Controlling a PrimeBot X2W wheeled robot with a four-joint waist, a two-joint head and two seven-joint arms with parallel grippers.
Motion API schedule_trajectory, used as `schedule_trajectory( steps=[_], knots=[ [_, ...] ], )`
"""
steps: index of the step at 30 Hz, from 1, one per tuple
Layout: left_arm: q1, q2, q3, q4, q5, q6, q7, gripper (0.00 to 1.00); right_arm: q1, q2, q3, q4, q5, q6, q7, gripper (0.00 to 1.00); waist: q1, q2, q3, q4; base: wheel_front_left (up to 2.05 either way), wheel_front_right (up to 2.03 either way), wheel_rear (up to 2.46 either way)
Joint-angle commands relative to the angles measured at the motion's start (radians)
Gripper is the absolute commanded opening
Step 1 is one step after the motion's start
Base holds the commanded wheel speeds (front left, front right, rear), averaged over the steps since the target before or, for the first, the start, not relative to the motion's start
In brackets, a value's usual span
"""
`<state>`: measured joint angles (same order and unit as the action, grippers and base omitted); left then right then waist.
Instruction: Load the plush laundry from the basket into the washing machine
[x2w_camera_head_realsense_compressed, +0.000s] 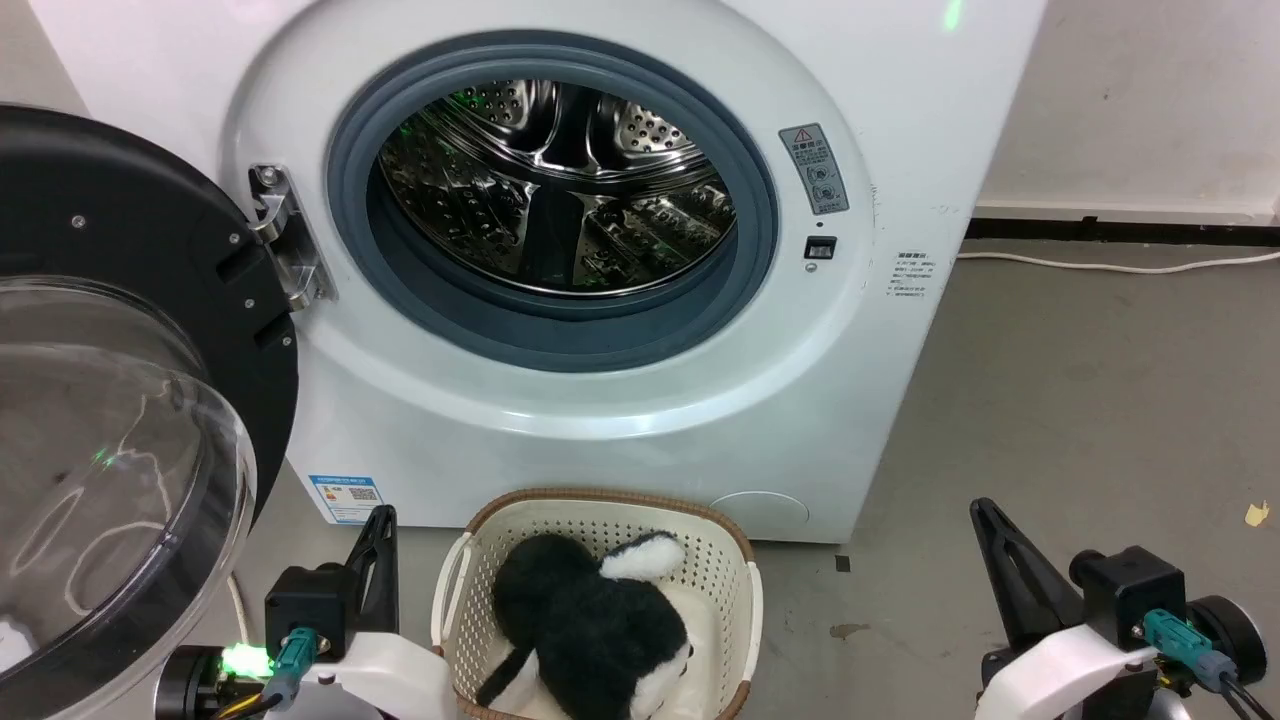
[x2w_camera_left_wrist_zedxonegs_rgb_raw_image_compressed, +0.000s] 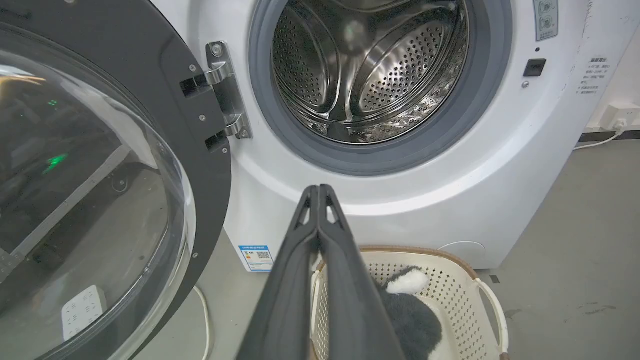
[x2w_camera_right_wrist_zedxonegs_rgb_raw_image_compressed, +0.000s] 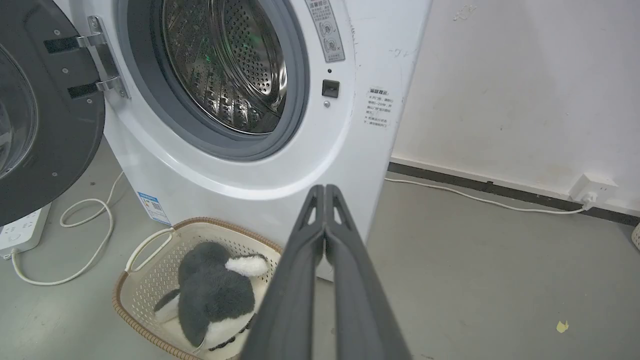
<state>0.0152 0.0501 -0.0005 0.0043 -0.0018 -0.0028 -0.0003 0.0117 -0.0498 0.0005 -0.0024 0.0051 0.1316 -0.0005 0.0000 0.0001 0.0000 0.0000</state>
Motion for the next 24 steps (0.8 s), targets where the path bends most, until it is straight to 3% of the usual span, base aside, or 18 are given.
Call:
schedule_trajectory(
  steps=[1,8,9,10,11,12,24],
  knots=[
    [-0.015,0.000,0.000,-0.004,0.002,0.003,0.000,0.00,-0.012,0.000,0.000,0.002,-0.005,-0.001,0.000,0.00,0.0000,-0.0001,0.000,0.000,0.00,0.00,0.00],
    [-0.015,0.000,0.000,-0.004,0.002,0.003,0.000,0.00,-0.012,0.000,0.000,0.002,-0.005,-0.001,0.000,0.00,0.0000,-0.0001,0.000,0.000,0.00,0.00,0.00],
    [0.000,0.000,0.000,0.000,0.000,0.000,0.000,1.00,0.000,0.000,0.000,0.000,0.000,0.000,0.000,1.00,0.0000,-0.0001,0.000,0.000,0.00,0.00,0.00],
    [0.000,0.000,0.000,0.000,0.000,0.000,0.000,1.00,0.000,0.000,0.000,0.000,0.001,0.000,0.000,1.00,0.0000,-0.0001,0.000,0.000,0.00,0.00,0.00],
    [0.001,0.000,0.000,0.000,0.000,0.000,-0.001,0.00,0.000,0.000,0.001,0.000,0.001,0.000,-0.001,0.00,0.0000,-0.0001,0.000,0.000,0.00,0.00,0.00],
    [0.001,0.000,0.000,0.000,0.000,0.000,-0.001,1.00,0.000,0.000,0.000,0.000,0.001,0.000,-0.001,1.00,0.0000,-0.0001,0.000,0.000,0.00,0.00,0.00],
    [-0.001,0.000,-0.010,0.000,-0.012,-0.001,-0.025,1.00,0.000,0.000,-0.012,-0.002,0.023,0.000,-0.025,1.00,0.0000,-0.0001,0.013,-0.006,0.00,0.00,0.00]
  ],
)
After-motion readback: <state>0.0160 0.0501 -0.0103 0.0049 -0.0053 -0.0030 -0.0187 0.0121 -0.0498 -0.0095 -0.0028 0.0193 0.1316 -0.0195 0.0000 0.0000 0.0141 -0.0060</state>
